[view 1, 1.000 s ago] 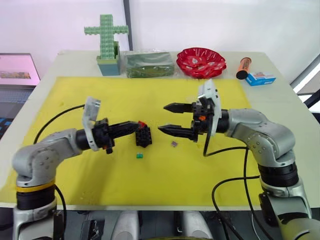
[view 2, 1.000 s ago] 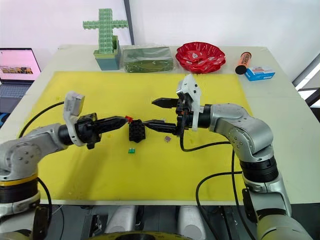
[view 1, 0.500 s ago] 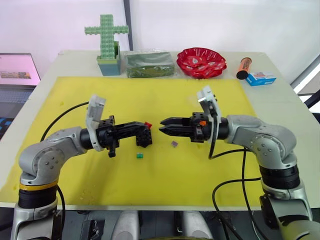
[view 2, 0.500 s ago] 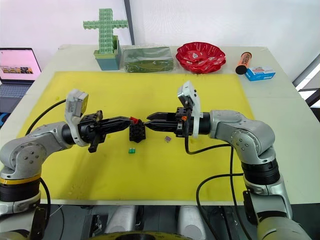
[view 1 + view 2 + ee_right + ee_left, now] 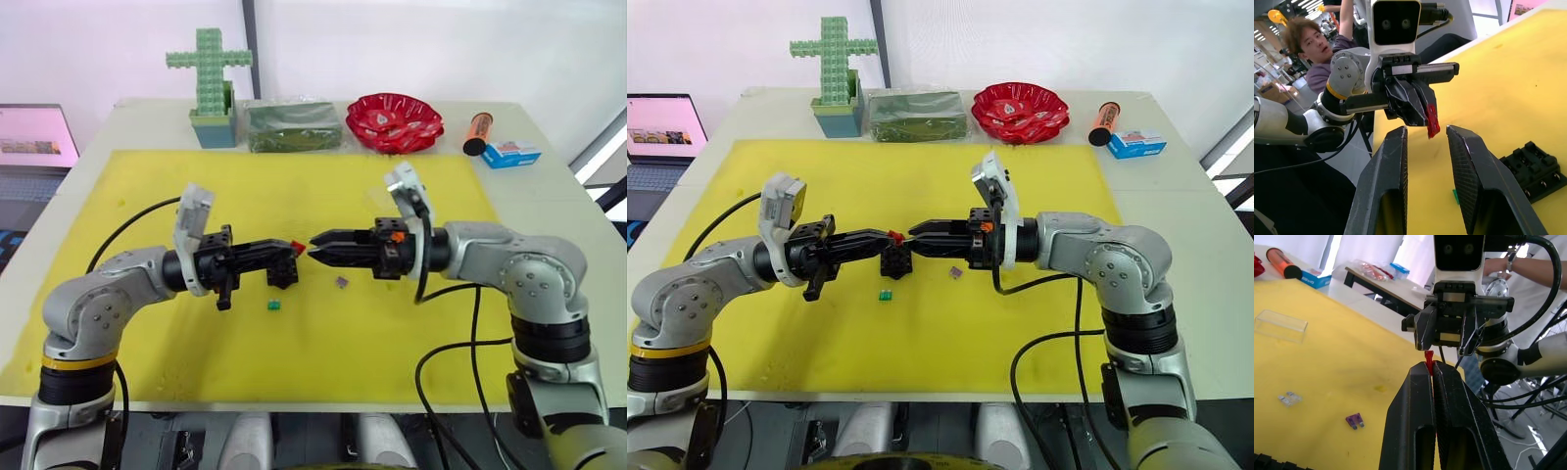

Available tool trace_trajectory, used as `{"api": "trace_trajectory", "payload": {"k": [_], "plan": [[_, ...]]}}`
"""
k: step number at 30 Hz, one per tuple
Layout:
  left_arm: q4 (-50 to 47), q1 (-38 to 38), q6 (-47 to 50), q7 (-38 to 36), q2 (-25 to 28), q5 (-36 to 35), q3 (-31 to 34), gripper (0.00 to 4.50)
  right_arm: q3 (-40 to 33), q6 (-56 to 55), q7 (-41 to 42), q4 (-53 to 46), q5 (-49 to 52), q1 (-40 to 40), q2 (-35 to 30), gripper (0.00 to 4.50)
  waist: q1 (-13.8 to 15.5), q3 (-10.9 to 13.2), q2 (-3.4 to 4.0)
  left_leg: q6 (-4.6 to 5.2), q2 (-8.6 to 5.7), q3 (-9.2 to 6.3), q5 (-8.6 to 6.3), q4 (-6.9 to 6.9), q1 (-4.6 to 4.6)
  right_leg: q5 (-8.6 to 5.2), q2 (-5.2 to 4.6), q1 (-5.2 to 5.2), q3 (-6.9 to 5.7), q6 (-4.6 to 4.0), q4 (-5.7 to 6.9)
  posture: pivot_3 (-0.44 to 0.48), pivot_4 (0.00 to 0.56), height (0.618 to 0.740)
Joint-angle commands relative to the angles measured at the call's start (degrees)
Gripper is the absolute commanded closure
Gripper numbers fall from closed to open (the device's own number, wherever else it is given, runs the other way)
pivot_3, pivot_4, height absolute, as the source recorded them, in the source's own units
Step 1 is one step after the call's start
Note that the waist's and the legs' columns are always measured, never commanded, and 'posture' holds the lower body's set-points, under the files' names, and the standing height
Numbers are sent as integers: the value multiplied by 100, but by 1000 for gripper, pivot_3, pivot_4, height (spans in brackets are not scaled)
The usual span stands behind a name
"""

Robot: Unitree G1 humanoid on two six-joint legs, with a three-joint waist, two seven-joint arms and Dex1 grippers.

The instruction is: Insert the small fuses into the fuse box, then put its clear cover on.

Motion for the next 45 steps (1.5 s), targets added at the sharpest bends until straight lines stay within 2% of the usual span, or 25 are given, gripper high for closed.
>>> {"api": "trace_trajectory", "payload": {"k": [1,26,29,31,41,45], "plan": [[-166,-74,-83,-77,39,-165,-25,4500,-21,-117,15,-183,30,6,-31,3224,-2,0,0,0,0,0,0,0,0,0,0,0,0,0,0,0,150,740],[-287,25,-125,-66,158,-265,-133,4500,46,-174,12,-275,162,132,22,3224,0,0,0,0,0,-1,0,0,0,0,1,0,0,0,0,0,150,740],[-344,59,-109,-5,140,-321,-99,4500,9,-130,-40,-300,304,107,60,3757,-1,0,0,0,0,-1,0,0,0,0,1,0,0,0,0,0,150,740],[-368,88,-114,-4,152,-324,-99,4500,-32,-73,-116,-284,445,62,98,4409,0,0,0,0,1,-2,0,0,0,0,1,0,0,0,0,0,150,740],[-404,196,-144,90,258,-247,-193,4500,-65,7,-292,-318,737,36,71,4486,-1,0,0,0,1,-2,0,0,0,0,2,0,0,0,1,0,150,740],[-328,275,-442,48,408,149,-228,3536,5,-82,-214,-374,559,-22,-35,4500,2,0,0,0,1,-1,0,0,0,-1,2,-1,1,-2,1,0,150,740]]}}
